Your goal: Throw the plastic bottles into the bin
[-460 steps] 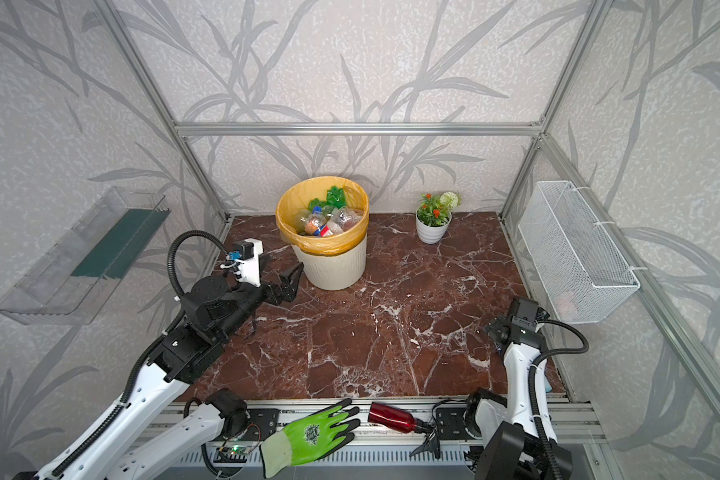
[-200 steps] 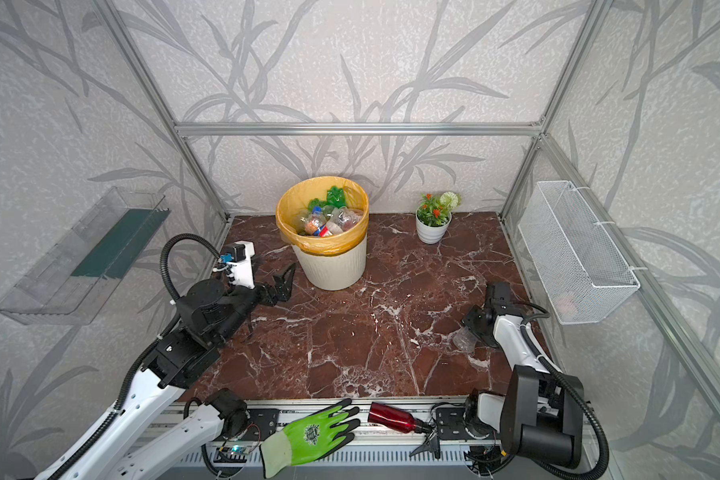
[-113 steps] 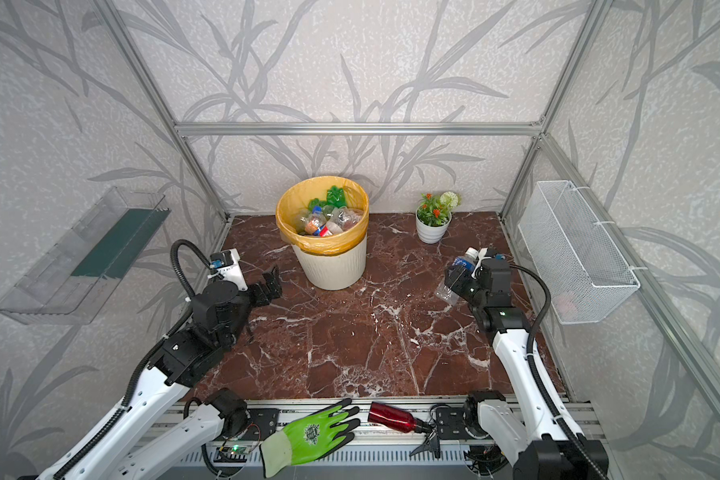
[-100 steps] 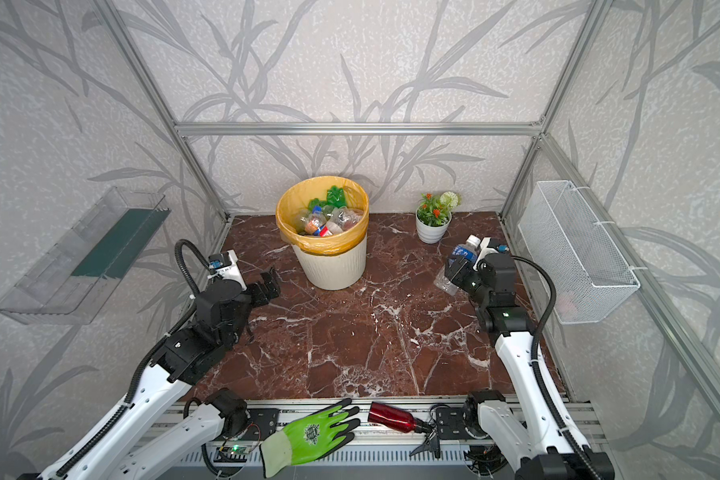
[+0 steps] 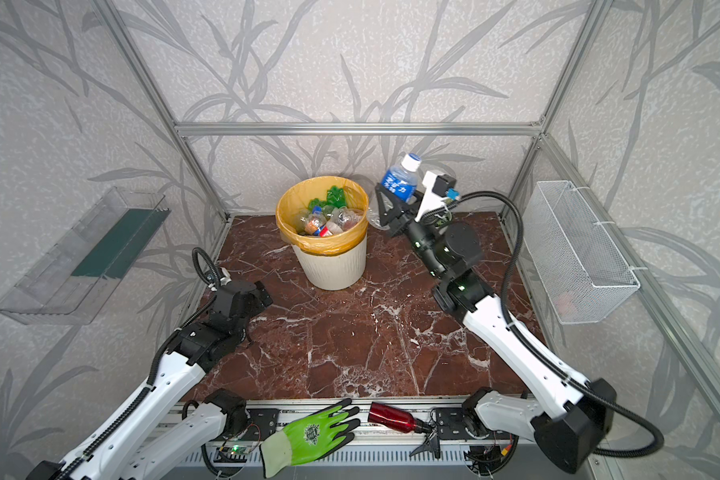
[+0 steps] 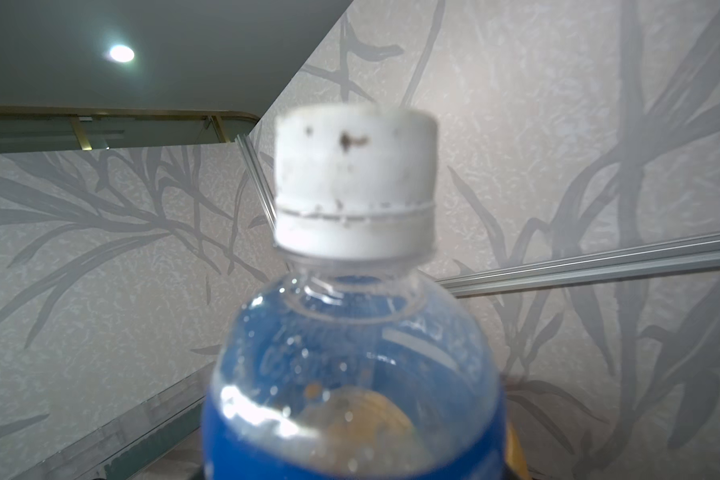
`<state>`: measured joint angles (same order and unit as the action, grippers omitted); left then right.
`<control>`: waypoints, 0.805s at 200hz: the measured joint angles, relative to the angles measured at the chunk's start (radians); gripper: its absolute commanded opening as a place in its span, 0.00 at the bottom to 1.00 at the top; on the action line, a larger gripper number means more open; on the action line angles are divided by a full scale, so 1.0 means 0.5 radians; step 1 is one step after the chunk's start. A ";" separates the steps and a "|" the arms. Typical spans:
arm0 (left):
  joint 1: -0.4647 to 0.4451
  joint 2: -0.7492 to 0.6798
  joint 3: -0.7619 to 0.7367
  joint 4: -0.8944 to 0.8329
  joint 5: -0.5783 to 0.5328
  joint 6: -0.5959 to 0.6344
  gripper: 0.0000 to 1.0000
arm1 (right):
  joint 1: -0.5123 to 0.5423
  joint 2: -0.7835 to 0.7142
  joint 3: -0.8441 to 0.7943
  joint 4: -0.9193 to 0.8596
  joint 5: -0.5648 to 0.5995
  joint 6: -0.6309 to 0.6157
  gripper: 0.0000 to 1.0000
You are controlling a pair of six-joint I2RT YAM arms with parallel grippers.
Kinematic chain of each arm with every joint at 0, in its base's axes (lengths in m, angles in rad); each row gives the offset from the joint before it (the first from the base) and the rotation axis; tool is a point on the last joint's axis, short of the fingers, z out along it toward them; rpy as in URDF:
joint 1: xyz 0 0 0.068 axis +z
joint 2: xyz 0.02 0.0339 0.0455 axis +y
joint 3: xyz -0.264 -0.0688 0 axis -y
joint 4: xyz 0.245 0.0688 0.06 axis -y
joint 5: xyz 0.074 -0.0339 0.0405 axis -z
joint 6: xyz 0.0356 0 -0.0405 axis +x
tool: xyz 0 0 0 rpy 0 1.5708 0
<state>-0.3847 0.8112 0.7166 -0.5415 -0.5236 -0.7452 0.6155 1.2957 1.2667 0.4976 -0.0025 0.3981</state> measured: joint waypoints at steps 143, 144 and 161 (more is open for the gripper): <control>0.030 -0.168 0.001 -0.049 0.121 0.078 0.99 | 0.087 0.532 0.871 -1.163 0.172 -0.410 0.99; 0.030 -0.166 0.001 -0.050 0.121 0.079 0.99 | 0.085 0.514 0.861 -1.154 0.172 -0.411 0.99; 0.030 -0.149 0.001 -0.050 0.124 0.095 0.99 | 0.062 0.352 0.750 -1.074 0.225 -0.418 0.99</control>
<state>-0.3698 0.7368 0.7170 -0.5663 -0.4618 -0.6979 0.6464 1.4719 1.6417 -0.0395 0.1101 0.1890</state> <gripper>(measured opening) 0.992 0.991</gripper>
